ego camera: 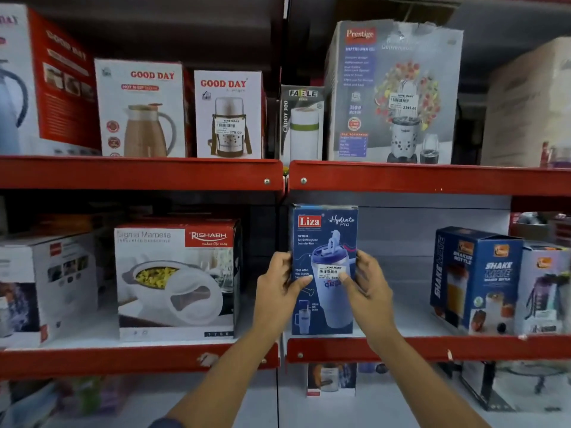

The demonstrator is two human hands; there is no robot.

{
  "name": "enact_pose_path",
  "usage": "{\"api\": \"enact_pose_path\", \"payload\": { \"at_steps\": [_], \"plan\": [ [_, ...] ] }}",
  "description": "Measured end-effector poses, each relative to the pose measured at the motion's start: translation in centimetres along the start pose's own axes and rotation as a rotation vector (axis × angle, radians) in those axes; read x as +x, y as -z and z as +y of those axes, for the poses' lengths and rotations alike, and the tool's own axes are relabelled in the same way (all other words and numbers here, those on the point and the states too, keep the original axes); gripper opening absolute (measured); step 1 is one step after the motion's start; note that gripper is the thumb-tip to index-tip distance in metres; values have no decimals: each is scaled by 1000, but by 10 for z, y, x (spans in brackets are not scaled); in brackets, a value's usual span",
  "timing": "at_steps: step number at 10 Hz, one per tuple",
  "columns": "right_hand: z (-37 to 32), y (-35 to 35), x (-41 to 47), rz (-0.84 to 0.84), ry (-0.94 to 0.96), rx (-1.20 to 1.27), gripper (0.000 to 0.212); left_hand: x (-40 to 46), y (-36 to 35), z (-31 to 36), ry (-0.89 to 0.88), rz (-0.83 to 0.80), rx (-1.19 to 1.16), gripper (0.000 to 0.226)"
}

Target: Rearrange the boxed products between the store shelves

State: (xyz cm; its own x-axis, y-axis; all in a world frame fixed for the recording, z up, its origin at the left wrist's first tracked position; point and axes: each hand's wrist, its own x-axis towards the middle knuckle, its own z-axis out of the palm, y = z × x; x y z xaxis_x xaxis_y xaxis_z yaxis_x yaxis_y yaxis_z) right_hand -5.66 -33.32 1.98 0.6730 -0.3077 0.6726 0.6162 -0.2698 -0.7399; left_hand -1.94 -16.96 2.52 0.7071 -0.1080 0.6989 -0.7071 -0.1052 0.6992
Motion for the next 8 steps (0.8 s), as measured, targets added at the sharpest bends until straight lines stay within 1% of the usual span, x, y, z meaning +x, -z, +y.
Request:
{"api": "enact_pose_path", "payload": {
  "at_steps": [3,5,6,7,8],
  "plan": [
    [41,-15,12,-9,-80,-150,43,11,-10,-47,73,21,30,37],
    [48,-21,13,-4,-132,-172,52,17,-15,-58,62,22,79,36],
    [41,-24,11,-10,-145,-174,54,20,-15,-59,80,-3,136,35],
    [37,-27,9,-23,-85,-184,67,13,-16,-52,66,-22,190,47],
    [26,-31,10,51,89,-266,78,5,-14,-34,-22,53,303,63]
  ]
}}
